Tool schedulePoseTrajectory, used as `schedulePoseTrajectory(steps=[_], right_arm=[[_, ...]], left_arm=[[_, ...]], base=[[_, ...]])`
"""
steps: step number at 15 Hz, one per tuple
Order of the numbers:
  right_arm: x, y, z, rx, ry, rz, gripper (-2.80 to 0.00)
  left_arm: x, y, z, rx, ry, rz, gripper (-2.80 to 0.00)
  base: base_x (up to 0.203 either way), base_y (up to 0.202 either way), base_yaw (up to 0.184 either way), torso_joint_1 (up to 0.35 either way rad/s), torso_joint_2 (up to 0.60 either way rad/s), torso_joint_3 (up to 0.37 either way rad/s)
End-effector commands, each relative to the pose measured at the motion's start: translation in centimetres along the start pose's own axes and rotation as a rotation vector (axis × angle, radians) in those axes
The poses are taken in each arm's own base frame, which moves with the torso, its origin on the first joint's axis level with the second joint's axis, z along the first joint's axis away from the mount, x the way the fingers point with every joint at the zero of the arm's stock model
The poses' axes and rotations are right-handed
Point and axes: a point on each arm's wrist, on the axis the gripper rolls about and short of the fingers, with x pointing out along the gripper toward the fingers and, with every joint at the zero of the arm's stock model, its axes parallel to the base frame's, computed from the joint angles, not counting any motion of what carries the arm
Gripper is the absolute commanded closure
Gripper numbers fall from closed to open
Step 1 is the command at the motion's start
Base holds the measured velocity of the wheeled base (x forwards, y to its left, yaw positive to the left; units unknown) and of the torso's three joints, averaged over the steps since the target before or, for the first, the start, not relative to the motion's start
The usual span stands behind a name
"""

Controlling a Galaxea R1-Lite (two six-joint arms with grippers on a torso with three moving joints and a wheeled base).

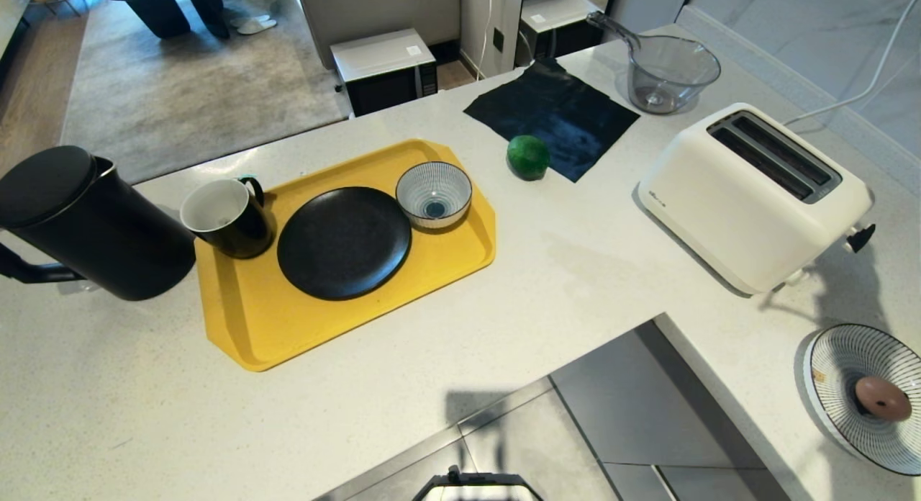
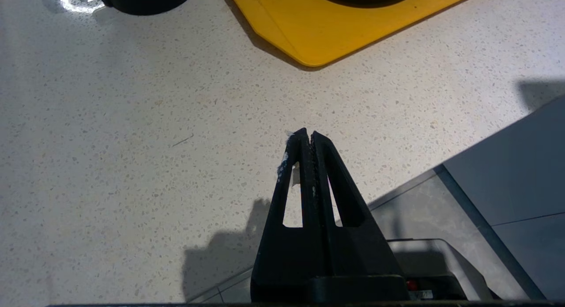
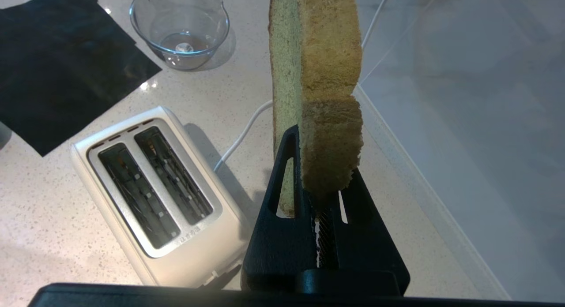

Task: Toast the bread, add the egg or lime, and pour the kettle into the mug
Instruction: Put the baked bread on a plate

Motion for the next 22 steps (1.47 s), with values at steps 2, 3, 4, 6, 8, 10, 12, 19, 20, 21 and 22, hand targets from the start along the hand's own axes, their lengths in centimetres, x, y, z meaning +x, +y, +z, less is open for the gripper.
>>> schedulePoseTrajectory(steps=[2, 3, 4, 6, 8, 10, 12, 19, 20, 21, 22], right_arm=[[-0.2, 0.07, -0.17, 0.0, 0.006, 0.005, 0.0], [-0.19, 0.07, -0.19, 0.0, 0.006, 0.005, 0.0], [-0.19, 0.07, -0.2, 0.0, 0.007, 0.006, 0.0], [-0.18, 0.06, -0.21, 0.001, 0.007, 0.006, 0.0], [-0.18, 0.04, -0.23, 0.001, 0.008, 0.004, 0.0], [-0.11, 0.03, -0.26, 0.001, 0.009, 0.006, 0.0], [-0.06, 0.04, -0.38, 0.002, 0.014, 0.006, 0.0], [0.05, 0.1, -0.78, 0.006, 0.027, 0.015, 0.0], [0.04, 0.12, -0.84, 0.007, 0.028, 0.021, 0.0], [0.04, 0.17, -0.83, 0.007, 0.025, 0.042, 0.0], [-0.08, 0.25, -0.78, 0.007, 0.02, 0.073, 0.0]], left_arm=[[0.09, 0.0, -0.47, 0.0, 0.014, 0.0, 0.0], [0.09, 0.0, -0.47, 0.0, 0.014, 0.0, 0.0], [0.09, 0.0, -0.47, 0.0, 0.014, 0.0, 0.0], [0.09, 0.0, -0.47, 0.0, 0.014, 0.0, 0.0], [0.09, 0.0, -0.47, 0.0, 0.014, 0.0, 0.0], [0.09, 0.0, -0.47, 0.0, 0.014, 0.0, 0.0], [0.09, 0.0, -0.47, 0.0, 0.014, 0.0, 0.0], [0.09, 0.0, -0.47, 0.0, 0.014, 0.0, 0.0], [0.09, 0.0, -0.47, 0.0, 0.014, 0.0, 0.0], [0.09, 0.0, -0.47, 0.0, 0.014, 0.0, 0.0], [0.09, 0.0, -0.47, 0.0, 0.014, 0.0, 0.0]], base=[[0.0, 0.0, 0.0, 0.0, 0.0, 0.0], [0.0, 0.0, 0.0, 0.0, 0.0, 0.0], [0.0, 0.0, 0.0, 0.0, 0.0, 0.0], [0.0, 0.0, 0.0, 0.0, 0.0, 0.0], [0.0, 0.0, 0.0, 0.0, 0.0, 0.0], [0.001, -0.005, 0.042, 0.002, 0.0, 0.0], [0.003, -0.009, 0.156, 0.002, 0.01, -0.002], [0.001, -0.004, 0.113, 0.004, 0.0, 0.001], [0.0, 0.0, 0.0, 0.0, 0.0, 0.0], [0.0, 0.0, 0.0, 0.0, 0.0, 0.0], [0.0, 0.0, 0.0, 0.0, 0.0, 0.0]])
